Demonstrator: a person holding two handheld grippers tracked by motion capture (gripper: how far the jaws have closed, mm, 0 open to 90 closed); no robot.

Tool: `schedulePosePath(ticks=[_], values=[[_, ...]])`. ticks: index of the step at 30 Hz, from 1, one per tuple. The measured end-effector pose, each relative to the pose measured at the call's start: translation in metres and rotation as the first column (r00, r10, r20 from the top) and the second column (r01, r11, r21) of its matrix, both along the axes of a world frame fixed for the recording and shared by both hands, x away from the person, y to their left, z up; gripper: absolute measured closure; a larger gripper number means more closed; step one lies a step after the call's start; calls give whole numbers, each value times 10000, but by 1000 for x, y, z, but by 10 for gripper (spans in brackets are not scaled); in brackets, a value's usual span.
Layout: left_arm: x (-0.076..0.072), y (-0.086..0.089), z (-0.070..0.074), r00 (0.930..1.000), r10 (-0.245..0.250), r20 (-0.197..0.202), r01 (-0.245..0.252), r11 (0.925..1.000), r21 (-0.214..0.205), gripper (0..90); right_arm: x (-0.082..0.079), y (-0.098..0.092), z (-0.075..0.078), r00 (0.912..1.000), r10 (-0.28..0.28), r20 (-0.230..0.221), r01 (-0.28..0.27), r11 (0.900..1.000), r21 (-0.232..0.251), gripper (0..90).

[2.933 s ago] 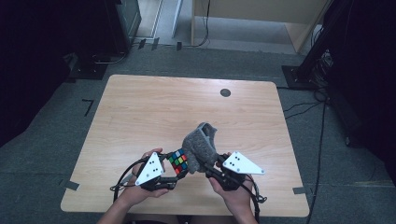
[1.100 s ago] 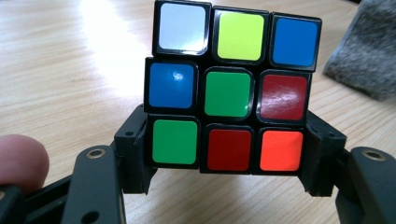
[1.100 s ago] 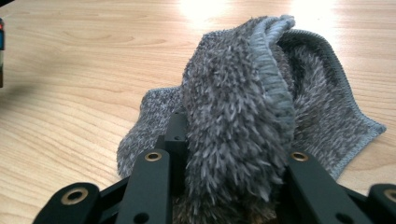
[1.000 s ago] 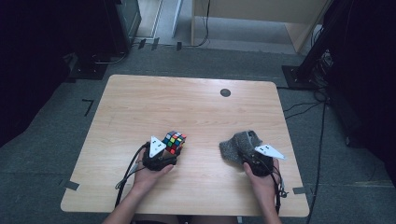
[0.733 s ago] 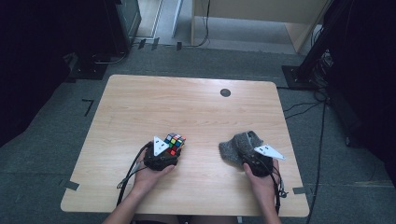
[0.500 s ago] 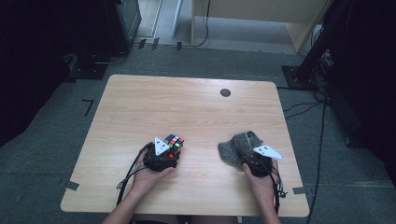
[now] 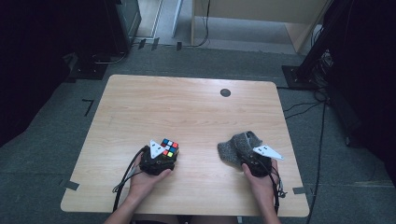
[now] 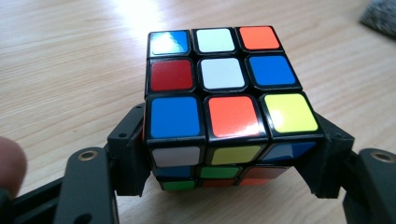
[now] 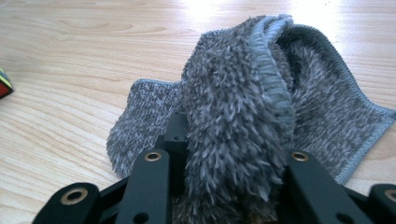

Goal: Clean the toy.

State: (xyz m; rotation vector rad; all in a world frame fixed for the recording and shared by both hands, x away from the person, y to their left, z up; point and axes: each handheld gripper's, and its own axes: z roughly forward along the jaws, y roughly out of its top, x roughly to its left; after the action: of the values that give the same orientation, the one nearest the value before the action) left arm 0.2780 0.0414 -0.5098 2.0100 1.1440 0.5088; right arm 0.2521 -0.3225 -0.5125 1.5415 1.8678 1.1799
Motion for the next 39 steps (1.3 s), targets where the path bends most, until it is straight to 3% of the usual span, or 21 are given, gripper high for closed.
schedulePosePath(ticks=[6, 10, 12, 16, 19, 22, 25, 33, 37, 39], values=[[4, 4, 0, 9998, -162, -121, 157, 9991, -396, 340, 0, -1, 1, 10000, -13, -23, 13, 10000, 53, 675], [4, 2, -1, 9999, -162, -29, 161, 9996, -234, 337, 0, -1, 0, 10000, 7, -9, -7, 10000, 9, 674], [5, 2, -1, 9996, -232, -137, 227, 9991, -349, 317, 1, 1, 0, 10000, 17, -25, -17, 10000, -5, 675], [3, 4, 4, 9997, -257, 6, 257, 9986, -455, 181, 1, 3, -1, 10000, 74, -48, -75, 10000, -45, 662], [-2, 9, 14, 9983, -431, 402, 455, 9971, -616, 135, -1, 2, 2, 9994, 301, 197, -304, 9994, 143, 550], [-5, 16, 23, 9972, -577, 480, 617, 9944, -863, 115, -1, 4, 7, 9985, 439, 329, -452, 9983, 381, 322], [-9, 26, 32, 9965, -585, 601, 648, 9920, -1083, 100, -2, 5, 15, 9986, 409, 337, -421, 9984, 376, 183], [-24, 62, 46, 9958, -270, 874, 402, 9874, -1528, 76, -11, -6, 43, 9932, 890, 745, -929, 9944, 507, 4], [-31, 78, 45, 9965, 48, 831, 71, 9898, -1422, 75, -20, -10, 45, 9931, 971, 659, -959, 9952, -213, 0], [-32, 87, 44, 9967, 214, 779, -108, 9909, -1343, 76, -25, -16, 46, 9932, 939, 683, -921, 9953, -302, 0]])
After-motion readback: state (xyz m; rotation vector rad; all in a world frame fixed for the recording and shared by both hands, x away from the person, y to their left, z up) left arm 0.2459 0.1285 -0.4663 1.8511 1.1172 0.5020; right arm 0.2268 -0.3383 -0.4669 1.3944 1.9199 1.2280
